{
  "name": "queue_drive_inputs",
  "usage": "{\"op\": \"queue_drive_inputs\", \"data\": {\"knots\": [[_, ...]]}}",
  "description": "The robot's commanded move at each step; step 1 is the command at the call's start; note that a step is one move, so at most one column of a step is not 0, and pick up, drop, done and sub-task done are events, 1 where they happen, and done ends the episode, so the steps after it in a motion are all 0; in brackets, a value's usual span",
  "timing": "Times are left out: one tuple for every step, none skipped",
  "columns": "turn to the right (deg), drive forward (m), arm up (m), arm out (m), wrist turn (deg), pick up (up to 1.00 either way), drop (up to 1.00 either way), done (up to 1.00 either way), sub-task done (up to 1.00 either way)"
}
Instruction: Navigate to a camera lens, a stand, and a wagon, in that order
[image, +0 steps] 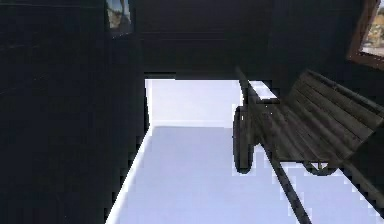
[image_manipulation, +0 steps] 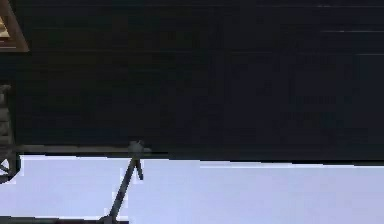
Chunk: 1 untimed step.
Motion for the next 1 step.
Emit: {"op": "queue_drive_inputs", "data": {"knots": [[0.0, 1.00, 0.00, 0.00, 0.0, 0.00, 0.00, 0.00, 0.00]]}}
